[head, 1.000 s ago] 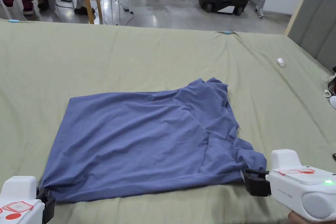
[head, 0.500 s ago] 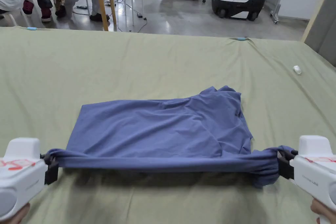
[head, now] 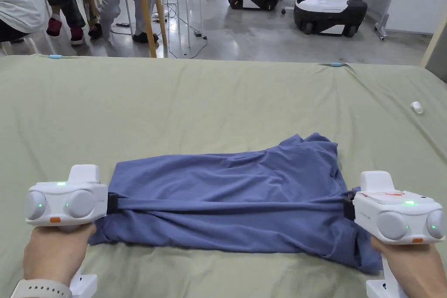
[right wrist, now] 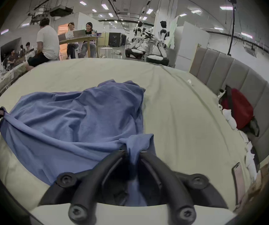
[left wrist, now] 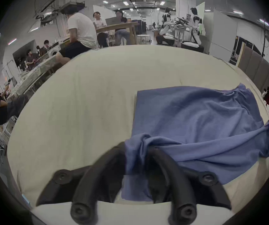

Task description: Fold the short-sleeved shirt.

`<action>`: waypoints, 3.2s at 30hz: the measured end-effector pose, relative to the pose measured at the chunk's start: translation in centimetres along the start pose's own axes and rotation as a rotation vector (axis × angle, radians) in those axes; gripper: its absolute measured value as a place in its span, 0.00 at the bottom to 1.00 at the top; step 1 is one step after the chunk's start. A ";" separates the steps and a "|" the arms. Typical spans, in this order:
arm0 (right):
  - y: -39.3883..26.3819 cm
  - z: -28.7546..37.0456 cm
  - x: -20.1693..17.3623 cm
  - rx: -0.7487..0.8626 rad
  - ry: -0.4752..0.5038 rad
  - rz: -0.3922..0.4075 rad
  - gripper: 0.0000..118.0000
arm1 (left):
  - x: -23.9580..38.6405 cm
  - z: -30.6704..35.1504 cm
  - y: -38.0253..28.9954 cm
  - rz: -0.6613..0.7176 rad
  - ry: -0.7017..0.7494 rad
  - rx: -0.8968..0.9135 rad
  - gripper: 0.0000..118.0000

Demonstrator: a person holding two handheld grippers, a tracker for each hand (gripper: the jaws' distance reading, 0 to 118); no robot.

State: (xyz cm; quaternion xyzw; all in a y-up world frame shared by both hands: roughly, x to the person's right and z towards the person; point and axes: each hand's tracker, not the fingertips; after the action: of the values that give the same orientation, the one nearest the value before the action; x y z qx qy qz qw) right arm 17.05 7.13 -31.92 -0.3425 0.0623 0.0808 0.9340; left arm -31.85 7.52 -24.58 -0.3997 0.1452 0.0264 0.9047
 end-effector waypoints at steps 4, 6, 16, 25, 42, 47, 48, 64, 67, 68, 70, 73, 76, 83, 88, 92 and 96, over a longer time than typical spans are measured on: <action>-0.7 3.8 -0.4 0.077 0.033 -0.031 0.96 | 0.4 4.8 -1.9 0.036 -0.051 0.149 0.54; -1.2 7.0 -1.6 0.170 0.075 -0.059 1.00 | 1.6 7.4 -3.3 0.015 -0.103 0.237 0.57; -6.8 16.6 -10.4 0.406 0.067 0.003 0.00 | 7.3 15.3 -11.5 -0.157 -0.140 0.567 0.00; -8.9 18.0 -10.7 0.376 0.135 0.006 0.00 | 2.3 12.2 -14.1 0.030 -0.182 0.277 0.00; -8.2 14.3 -6.5 0.299 0.080 -0.043 0.00 | -1.6 -1.2 -5.2 0.067 -0.023 0.064 0.68; -7.9 13.2 -4.2 0.267 0.026 -0.043 0.00 | -0.2 -3.3 -4.7 -0.036 0.005 -0.028 0.59; -7.8 13.0 -3.6 0.257 0.015 -0.047 0.00 | -0.1 -2.7 -4.4 -0.076 -0.015 -0.032 0.37; -6.3 0.0 2.6 -0.059 0.049 -0.065 0.85 | 1.7 4.0 -3.2 -0.086 -0.005 0.155 0.02; -7.2 -1.5 2.6 -0.186 0.124 -0.087 0.54 | 1.4 3.4 -4.1 -0.077 -0.002 0.125 0.02; -7.3 -0.9 2.6 -0.184 0.180 -0.145 0.39 | 1.2 3.3 -4.5 -0.073 -0.003 0.117 0.02; -6.8 0.9 2.6 -0.143 0.141 -0.139 0.07 | 0.7 3.0 -5.0 -0.064 -0.009 0.097 0.02; -5.8 4.3 2.0 -0.073 0.112 -0.096 0.07 | 0.1 4.2 -5.4 -0.052 -0.014 0.095 0.02; -4.6 8.6 1.7 -0.005 0.094 -0.085 0.07 | -0.7 6.8 -5.2 -0.043 -0.029 0.132 0.02; -5.6 16.7 3.3 -0.007 0.118 -0.094 0.07 | -3.9 13.7 -7.7 -0.035 -0.070 0.177 0.02; -10.2 14.6 2.7 -0.176 0.129 -0.080 0.07 | -4.7 12.8 -13.7 0.016 -0.090 0.061 0.02; -12.3 12.4 2.2 -0.239 0.101 -0.084 0.10 | -5.0 11.7 -16.0 0.052 -0.095 0.034 0.02; -10.9 15.5 1.6 -0.101 0.056 -0.071 0.92 | -4.4 14.4 -15.3 0.001 -0.036 0.134 0.72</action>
State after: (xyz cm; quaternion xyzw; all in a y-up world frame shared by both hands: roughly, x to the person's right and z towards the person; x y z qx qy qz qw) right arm 21.71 9.21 -13.62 -0.3933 0.0720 0.0411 0.9157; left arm -30.02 7.98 -3.21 -0.3376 0.1305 0.0243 0.9319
